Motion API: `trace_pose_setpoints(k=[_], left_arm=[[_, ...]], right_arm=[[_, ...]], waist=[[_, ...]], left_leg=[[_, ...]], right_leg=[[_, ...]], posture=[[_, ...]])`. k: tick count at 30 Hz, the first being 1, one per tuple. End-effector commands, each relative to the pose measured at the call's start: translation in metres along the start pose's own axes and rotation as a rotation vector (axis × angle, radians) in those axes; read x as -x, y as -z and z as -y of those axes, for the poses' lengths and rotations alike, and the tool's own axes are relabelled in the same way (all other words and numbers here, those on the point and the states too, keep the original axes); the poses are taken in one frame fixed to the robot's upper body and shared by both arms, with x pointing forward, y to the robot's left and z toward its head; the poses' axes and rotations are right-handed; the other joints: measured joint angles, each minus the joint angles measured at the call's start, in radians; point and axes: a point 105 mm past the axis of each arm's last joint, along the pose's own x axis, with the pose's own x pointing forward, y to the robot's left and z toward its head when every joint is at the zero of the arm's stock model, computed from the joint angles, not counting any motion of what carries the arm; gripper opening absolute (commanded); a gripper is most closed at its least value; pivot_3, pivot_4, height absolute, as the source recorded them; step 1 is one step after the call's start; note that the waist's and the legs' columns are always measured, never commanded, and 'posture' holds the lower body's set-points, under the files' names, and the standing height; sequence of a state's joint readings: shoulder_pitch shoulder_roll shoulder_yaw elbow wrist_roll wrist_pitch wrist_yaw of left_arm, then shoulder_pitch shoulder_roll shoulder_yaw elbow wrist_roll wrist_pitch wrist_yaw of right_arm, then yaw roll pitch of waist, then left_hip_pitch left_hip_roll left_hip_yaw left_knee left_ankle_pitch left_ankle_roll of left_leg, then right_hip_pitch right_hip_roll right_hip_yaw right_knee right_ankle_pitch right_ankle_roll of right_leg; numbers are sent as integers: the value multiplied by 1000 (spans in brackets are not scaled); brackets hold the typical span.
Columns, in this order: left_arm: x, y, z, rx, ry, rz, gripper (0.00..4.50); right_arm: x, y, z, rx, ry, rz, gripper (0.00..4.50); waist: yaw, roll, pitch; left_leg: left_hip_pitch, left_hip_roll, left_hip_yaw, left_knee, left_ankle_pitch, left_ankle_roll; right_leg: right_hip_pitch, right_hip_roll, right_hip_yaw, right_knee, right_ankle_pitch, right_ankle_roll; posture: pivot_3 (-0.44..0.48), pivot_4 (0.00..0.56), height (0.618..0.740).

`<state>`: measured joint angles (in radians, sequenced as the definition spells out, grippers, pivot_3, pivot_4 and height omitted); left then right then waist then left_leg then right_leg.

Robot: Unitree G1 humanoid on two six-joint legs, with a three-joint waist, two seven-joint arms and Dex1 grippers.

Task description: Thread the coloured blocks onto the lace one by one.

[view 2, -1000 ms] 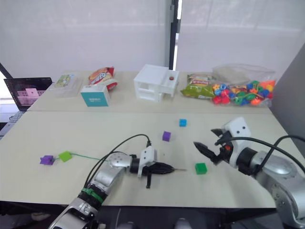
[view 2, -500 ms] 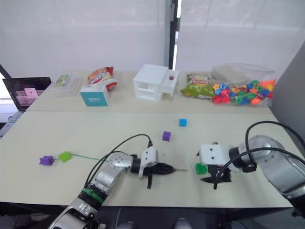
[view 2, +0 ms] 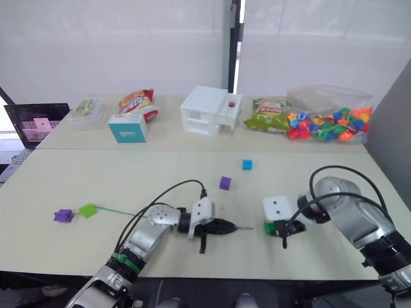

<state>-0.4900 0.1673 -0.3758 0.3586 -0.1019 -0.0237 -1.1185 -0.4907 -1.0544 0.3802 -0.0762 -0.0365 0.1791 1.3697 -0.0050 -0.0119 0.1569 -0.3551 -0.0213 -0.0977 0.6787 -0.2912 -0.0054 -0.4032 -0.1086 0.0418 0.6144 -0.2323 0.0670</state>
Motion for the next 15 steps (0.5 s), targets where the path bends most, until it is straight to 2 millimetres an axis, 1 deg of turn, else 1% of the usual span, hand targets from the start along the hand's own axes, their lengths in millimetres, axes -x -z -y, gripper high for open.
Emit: trace_pose_setpoints(k=[1,4,8,9,13,15], left_arm=[[0,-1,-1,-14,-14,1,0],[-1,-2,-1,-14,-14,11,0],[-4,-8,-1,-9,-14,40,0],[-5,-8,-1,-8,-12,42,0],[-7,-8,1,-3,-2,40,0],[-7,-8,2,0,2,41,0]], right_arm=[[5,-5,2,-3,13,13,1217],[6,-10,2,-20,16,23,1187],[0,-31,0,-110,17,120,1187],[-2,-33,-1,-123,17,124,1187],[-7,-36,-5,-169,21,127,1187],[-10,-34,-7,-186,18,115,1187]], waist=[[0,0,0],[-1,0,0],[-1,0,0],[0,0,0],[3,0,0],[2,0,0]], left_leg=[[0,0,0,0,0,0],[0,0,0,0,0,0],[0,0,0,0,0,0],[0,0,0,0,0,0],[-1,0,0,0,0,0],[-1,0,0,0,0,0]], right_leg=[[0,0,0,0,0,0],[0,0,0,0,0,0],[0,0,0,0,0,0],[0,0,0,1,0,0],[-1,0,0,0,0,0],[-1,0,0,0,0,0]], posture=[[0,150,740],[0,150,740],[0,150,740],[0,150,740],[0,150,740],[0,150,740]])
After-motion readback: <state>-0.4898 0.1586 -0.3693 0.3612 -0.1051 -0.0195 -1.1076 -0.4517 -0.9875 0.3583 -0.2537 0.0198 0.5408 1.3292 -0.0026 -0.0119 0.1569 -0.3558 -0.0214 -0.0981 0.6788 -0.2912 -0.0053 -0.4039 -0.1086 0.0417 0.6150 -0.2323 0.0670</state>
